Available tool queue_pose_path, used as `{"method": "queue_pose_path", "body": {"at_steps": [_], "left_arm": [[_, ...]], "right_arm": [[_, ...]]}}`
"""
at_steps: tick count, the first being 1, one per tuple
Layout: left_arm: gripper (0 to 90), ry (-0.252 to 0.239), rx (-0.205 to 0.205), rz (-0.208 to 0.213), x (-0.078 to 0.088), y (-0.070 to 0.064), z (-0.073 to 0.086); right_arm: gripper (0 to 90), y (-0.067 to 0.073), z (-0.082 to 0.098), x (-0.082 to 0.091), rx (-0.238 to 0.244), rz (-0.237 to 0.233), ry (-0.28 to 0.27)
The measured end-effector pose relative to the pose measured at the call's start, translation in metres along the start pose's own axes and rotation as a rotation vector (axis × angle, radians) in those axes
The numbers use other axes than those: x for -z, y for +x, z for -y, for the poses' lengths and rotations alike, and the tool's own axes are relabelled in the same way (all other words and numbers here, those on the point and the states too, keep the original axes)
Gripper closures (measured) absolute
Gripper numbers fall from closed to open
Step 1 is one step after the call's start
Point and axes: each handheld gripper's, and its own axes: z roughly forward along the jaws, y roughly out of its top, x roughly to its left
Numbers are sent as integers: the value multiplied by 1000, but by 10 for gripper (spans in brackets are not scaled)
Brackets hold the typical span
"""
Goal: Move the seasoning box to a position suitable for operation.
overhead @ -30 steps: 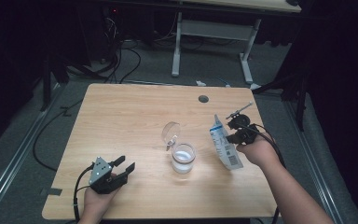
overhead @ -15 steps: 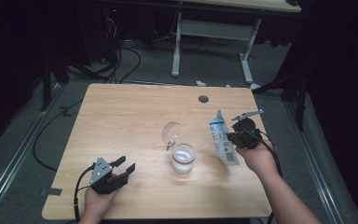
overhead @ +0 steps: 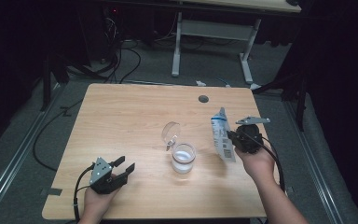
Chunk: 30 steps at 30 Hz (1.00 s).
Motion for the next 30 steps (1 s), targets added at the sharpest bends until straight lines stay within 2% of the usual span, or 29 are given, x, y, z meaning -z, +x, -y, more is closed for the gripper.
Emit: {"method": "queue_pose_path", "body": {"at_steps": [2, 4, 10, 17, 22, 27, 30], "left_arm": [[490, -2, 0, 0, 0, 0, 0], [491, -2, 1, -2, 1, 0, 0], [495, -4, 4, -3, 1, 1, 0], [515, -8, 4, -10, 2, 1, -1], [523, -10, 9, -20, 3, 3, -1], [528, -10, 11, -27, 3, 4, -1], [529, -1, -8, -23, 2, 1, -2]], "right_arm": [[900, 1, 3, 0, -1, 1, -22], [900, 0, 8, -2, -32, -14, -44], [900, -3, 26, -6, -37, 6, -90], [900, -7, 46, -3, -79, -11, -188], [900, -6, 61, -4, -81, -8, -244], [900, -10, 75, -5, -119, -24, -317], [900, -11, 81, -7, -126, -17, -349]]}}
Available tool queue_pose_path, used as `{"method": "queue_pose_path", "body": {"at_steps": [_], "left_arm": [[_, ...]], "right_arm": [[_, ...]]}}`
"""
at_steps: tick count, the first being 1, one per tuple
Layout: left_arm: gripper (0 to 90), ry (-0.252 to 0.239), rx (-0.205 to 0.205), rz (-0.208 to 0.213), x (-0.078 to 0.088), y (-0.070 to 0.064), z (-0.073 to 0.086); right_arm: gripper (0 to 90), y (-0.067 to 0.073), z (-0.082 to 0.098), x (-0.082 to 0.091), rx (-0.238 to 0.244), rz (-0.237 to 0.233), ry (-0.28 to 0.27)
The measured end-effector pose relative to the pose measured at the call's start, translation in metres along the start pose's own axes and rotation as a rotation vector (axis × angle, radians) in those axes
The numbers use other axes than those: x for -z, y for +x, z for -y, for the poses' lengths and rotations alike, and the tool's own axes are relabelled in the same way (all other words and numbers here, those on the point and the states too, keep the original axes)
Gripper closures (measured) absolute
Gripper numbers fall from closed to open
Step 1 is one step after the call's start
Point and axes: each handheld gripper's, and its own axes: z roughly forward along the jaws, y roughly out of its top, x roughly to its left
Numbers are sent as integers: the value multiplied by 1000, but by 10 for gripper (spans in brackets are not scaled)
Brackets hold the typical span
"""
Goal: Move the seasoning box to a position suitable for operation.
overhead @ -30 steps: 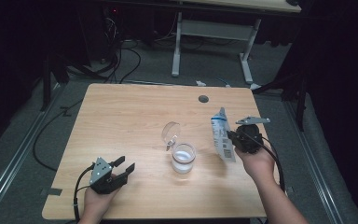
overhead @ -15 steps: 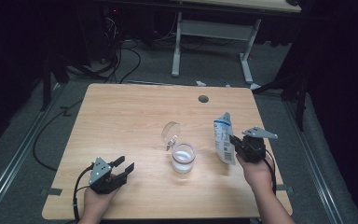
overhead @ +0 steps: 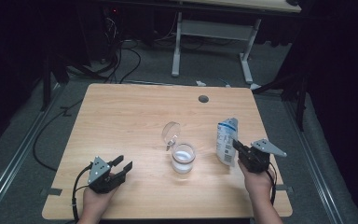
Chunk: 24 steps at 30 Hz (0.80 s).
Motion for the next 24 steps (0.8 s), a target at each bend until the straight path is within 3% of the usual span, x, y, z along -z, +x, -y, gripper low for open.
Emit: {"method": "queue_pose_path", "body": {"at_steps": [3, 11, 24], "left_arm": [[530, 7, -26, 1, -2, -3, 0], [528, 18, -32, -6, -5, -4, 0], [520, 19, -27, 0, -3, -6, 0]], "right_arm": [[900, -2, 5, 0, 2, 0, -35], [900, -6, 17, -3, -2, 2, -102], [890, -8, 36, 6, 22, 8, -138]]}}
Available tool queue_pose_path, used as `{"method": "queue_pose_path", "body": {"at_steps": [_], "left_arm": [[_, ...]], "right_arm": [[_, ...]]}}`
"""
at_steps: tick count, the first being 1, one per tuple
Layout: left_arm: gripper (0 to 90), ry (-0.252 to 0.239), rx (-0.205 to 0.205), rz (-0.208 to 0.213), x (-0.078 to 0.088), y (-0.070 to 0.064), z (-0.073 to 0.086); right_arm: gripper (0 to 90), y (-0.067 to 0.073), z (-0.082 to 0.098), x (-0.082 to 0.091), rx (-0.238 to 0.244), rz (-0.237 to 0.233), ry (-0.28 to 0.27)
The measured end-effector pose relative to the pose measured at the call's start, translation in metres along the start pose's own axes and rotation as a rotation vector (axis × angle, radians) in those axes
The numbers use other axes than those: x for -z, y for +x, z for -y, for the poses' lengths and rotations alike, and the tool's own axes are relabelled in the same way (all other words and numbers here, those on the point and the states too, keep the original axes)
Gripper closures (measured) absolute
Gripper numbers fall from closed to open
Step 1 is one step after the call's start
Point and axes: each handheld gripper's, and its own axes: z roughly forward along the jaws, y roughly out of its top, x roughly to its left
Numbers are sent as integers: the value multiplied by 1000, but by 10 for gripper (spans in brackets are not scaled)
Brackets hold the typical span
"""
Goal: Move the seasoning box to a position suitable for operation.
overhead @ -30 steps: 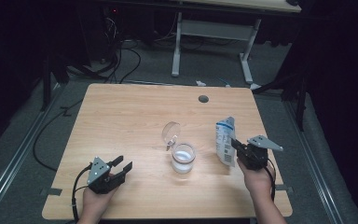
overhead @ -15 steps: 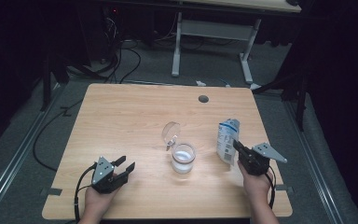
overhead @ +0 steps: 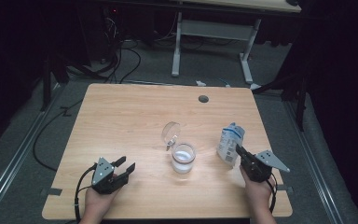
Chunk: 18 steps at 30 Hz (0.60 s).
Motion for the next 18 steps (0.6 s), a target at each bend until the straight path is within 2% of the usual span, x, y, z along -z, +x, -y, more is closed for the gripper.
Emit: {"method": "queue_pose_path", "body": {"at_steps": [9, 14, 18], "left_arm": [[517, 0, 5, 7, 1, -1, 1], [517, 6, -2, 14, 0, -3, 1], [528, 4, -14, 3, 0, -4, 1]], "right_arm": [[861, -1, 6, 2, -2, -9, 21], [781, 1, 7, 1, -2, -3, 36], [717, 1, 7, 1, -11, -3, 41]]}}
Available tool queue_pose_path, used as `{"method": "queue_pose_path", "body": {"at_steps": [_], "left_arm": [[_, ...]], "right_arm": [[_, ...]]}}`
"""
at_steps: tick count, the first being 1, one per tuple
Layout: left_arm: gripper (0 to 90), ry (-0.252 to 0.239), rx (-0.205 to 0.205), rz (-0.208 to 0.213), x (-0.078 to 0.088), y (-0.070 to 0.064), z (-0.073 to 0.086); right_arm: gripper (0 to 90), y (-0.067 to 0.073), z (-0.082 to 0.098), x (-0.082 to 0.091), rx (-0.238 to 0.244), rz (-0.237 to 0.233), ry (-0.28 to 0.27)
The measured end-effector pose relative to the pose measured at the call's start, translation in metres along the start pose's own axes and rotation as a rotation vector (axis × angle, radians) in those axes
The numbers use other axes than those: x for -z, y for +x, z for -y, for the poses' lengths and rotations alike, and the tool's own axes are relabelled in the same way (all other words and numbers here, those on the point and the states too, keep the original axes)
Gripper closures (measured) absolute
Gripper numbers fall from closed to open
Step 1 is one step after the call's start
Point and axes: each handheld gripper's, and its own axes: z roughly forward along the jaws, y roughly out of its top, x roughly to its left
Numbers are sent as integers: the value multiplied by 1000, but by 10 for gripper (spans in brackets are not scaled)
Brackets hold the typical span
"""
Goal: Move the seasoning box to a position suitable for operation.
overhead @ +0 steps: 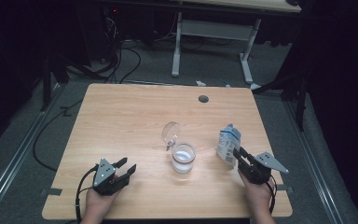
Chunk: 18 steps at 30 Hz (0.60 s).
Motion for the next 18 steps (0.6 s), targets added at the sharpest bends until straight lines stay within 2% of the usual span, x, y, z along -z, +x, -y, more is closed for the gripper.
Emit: {"method": "queue_pose_path", "body": {"at_steps": [9, 13, 18], "left_arm": [[530, 5, 1, 5, -3, -2, 1], [536, 16, -10, 8, -5, -4, 2], [532, 31, 8, 1, -8, -3, 2]], "right_arm": [[585, 3, 2, 0, 2, 9, 36], [568, 5, 8, 5, 17, 16, 58], [564, 8, 17, 13, 30, 23, 90]]}}
